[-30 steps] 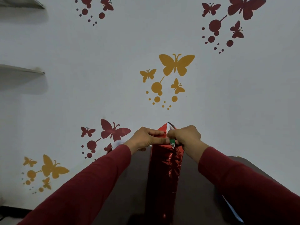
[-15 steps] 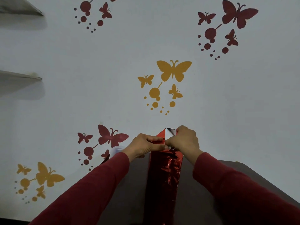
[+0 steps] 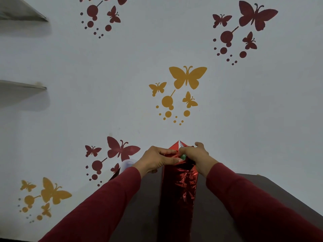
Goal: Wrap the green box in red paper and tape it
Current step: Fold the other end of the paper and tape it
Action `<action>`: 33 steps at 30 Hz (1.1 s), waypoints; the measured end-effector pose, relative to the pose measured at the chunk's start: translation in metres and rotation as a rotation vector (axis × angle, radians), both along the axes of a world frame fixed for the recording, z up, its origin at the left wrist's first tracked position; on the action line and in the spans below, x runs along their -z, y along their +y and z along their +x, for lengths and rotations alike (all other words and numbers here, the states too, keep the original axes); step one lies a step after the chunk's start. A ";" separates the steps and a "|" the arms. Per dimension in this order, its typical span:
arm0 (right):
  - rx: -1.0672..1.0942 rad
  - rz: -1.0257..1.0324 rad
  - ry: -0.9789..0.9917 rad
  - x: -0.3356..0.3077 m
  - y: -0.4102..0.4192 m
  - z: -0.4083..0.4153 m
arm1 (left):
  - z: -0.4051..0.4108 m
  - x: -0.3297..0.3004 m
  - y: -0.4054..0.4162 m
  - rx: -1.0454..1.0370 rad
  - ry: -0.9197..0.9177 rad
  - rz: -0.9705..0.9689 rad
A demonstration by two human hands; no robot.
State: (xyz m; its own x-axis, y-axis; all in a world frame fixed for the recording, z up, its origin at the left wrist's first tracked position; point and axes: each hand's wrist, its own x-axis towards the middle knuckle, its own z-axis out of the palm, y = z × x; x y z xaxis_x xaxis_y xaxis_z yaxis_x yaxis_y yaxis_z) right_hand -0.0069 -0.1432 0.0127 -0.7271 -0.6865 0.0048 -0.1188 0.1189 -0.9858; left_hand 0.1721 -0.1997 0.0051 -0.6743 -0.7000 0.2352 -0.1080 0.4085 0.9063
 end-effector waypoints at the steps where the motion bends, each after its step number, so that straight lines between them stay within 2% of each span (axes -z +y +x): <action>1: -0.014 -0.013 -0.017 0.003 -0.004 -0.004 | 0.001 0.000 0.000 0.001 -0.004 -0.003; 8: -0.160 -0.082 -0.124 -0.016 0.038 0.031 | 0.001 -0.001 0.001 0.006 -0.020 -0.011; 14: -0.065 -0.114 -0.050 0.008 0.010 -0.009 | 0.003 -0.005 0.006 -0.006 -0.034 -0.004; 20: -0.152 -0.111 -0.165 -0.022 0.060 0.038 | 0.002 -0.005 0.006 -0.016 -0.028 0.016; 23: -0.170 -0.191 -0.263 -0.026 0.082 0.043 | 0.003 -0.005 0.012 0.008 -0.027 0.027; 25: -0.121 -0.227 -0.238 -0.025 0.096 0.039 | 0.003 -0.005 0.017 0.002 0.054 0.005; 27: -0.055 -0.236 -0.189 -0.021 0.110 0.030 | 0.000 -0.006 0.024 -0.096 0.220 -0.097; 30: 0.039 -0.217 -0.094 -0.009 0.135 0.016 | -0.006 -0.003 0.043 -0.357 0.446 -0.388; 33: 0.093 -0.201 0.045 0.013 0.171 0.000 | -0.015 0.001 0.088 -0.418 0.524 -0.706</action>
State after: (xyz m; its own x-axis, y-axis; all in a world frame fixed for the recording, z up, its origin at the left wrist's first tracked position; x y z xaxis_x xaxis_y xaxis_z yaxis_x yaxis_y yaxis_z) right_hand -0.0070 0.0274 0.0001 -0.7829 -0.5988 0.1686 -0.1606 -0.0674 -0.9847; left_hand 0.1572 -0.1120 0.0046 -0.0937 -0.4420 0.8921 -0.0202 0.8967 0.4422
